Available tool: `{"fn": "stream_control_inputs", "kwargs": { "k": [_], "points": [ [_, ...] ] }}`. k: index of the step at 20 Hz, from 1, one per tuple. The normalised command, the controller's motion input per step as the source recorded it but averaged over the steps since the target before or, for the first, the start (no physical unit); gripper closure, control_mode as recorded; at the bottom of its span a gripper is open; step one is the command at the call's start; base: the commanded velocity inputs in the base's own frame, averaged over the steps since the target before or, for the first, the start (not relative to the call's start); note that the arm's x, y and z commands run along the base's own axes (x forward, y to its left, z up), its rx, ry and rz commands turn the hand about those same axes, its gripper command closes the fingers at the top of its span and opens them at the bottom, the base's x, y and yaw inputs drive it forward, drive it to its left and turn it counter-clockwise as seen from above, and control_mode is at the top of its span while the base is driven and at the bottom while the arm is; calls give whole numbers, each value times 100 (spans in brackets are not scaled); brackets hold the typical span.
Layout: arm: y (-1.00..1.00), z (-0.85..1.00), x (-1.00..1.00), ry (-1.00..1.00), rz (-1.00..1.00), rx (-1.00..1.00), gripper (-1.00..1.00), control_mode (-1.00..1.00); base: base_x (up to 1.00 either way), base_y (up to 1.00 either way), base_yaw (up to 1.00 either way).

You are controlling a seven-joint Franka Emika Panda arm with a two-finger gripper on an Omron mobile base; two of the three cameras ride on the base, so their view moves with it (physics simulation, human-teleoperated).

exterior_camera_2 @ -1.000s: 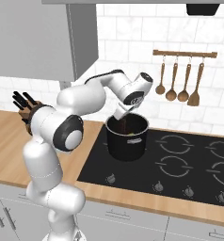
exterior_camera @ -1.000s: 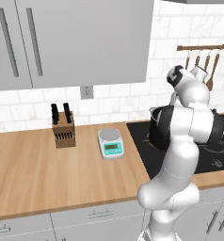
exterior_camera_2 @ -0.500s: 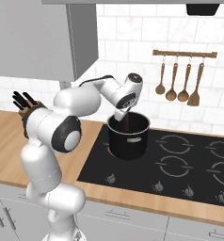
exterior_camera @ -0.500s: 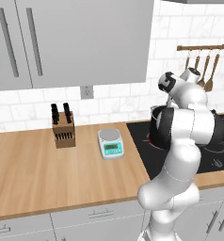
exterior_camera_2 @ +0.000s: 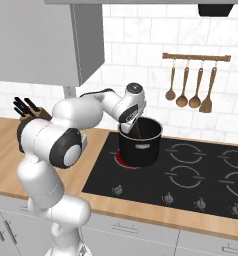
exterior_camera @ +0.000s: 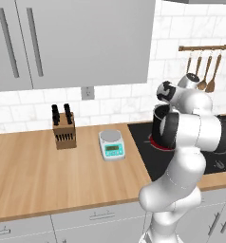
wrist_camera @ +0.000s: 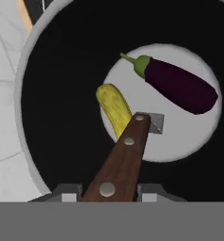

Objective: Put the eggplant and cucumber in the pot. Retrieve the spatula and lightly stir the vegetables in the pot.

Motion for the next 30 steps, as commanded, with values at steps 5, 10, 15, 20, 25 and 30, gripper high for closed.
{"fn": "stream_control_inputs", "kwargs": {
  "k": [5,10,15,20,25,30],
  "points": [
    [12,0,-25,22,0,17,100,-100,0,0,0],
    [2,1,8,13,0,21,100,-100,0,0,0],
    [0,0,26,1,0,13,100,-100,0,0,0],
    [0,-1,1,0,0,1,100,-100,0,0,0],
    [0,-23,0,-1,0,-3,100,-100,0,0,0],
    [-1,6,-15,-4,0,-2,100,-100,0,0,0]
  ]
}}
